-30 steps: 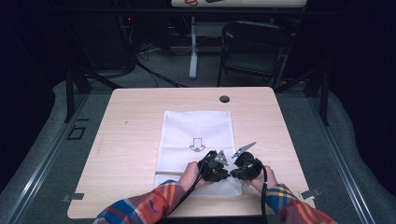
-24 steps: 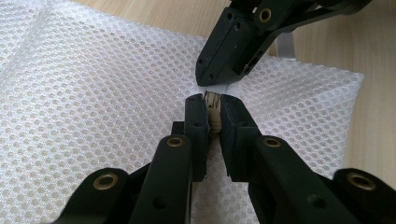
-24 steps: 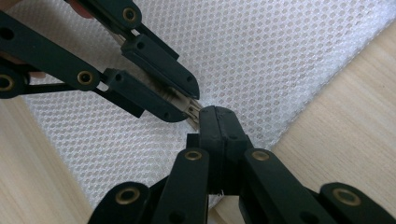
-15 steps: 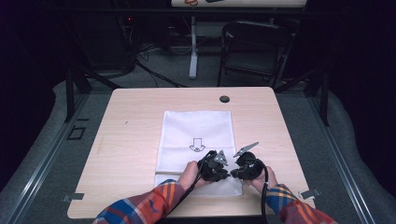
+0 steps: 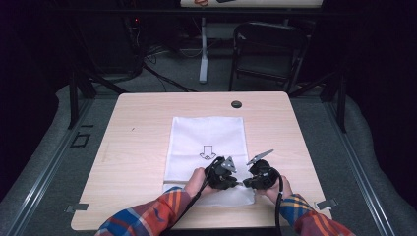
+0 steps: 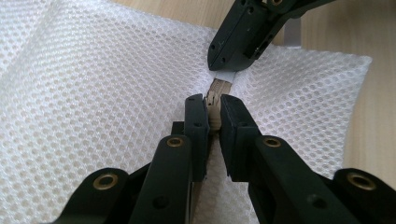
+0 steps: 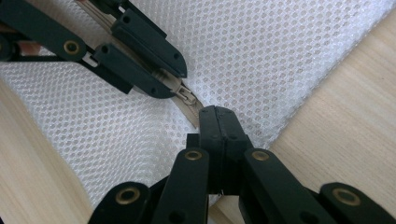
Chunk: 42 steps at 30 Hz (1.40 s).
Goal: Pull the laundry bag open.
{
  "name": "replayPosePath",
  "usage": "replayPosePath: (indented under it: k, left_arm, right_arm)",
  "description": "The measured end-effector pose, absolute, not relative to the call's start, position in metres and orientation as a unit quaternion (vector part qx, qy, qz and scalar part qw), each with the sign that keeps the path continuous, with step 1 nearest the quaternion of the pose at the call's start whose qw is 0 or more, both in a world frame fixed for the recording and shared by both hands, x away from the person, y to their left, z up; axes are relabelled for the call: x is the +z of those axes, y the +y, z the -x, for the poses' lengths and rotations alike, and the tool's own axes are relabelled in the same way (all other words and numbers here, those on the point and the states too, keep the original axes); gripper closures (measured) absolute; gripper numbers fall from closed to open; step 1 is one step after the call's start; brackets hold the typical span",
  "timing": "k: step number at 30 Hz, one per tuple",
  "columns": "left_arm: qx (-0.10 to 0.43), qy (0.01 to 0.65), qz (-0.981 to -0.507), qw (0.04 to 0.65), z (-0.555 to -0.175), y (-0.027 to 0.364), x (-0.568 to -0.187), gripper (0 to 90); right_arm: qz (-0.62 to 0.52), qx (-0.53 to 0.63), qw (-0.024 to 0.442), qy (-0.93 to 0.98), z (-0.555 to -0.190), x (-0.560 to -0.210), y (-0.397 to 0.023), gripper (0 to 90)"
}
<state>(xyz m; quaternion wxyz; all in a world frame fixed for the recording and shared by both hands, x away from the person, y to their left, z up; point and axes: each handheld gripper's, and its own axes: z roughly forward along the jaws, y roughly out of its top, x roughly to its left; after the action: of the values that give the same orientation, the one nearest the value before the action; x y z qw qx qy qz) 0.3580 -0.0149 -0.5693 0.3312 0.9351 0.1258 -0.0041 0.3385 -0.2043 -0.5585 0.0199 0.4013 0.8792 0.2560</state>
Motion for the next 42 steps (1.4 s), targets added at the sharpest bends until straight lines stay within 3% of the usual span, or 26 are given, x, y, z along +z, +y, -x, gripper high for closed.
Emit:
replayPosePath:
  k: [8, 14, 30, 42]
  left_arm:
    - [-0.013, 0.123, -0.932, 0.341, -0.359, -0.014, -0.571, 81.1]
    - [-0.014, 0.128, -0.929, 0.347, -0.359, -0.014, -0.572, 80.9]
    - [0.016, 0.129, -0.933, 0.335, -0.352, -0.018, -0.570, 81.4]
    - [0.008, 0.133, -0.933, 0.335, -0.352, -0.015, -0.569, 81.5]
  right_arm:
    - [-0.393, 0.260, 0.010, 0.882, -0.341, -0.558, -0.206, 90.0]
    - [-0.380, 0.281, 0.045, 0.880, -0.339, -0.551, -0.197, 90.0]
    - [-0.370, 0.260, 0.050, 0.891, -0.340, -0.559, -0.190, 90.0]
    - [-0.361, 0.263, 0.051, 0.893, -0.340, -0.560, -0.192, 90.0]
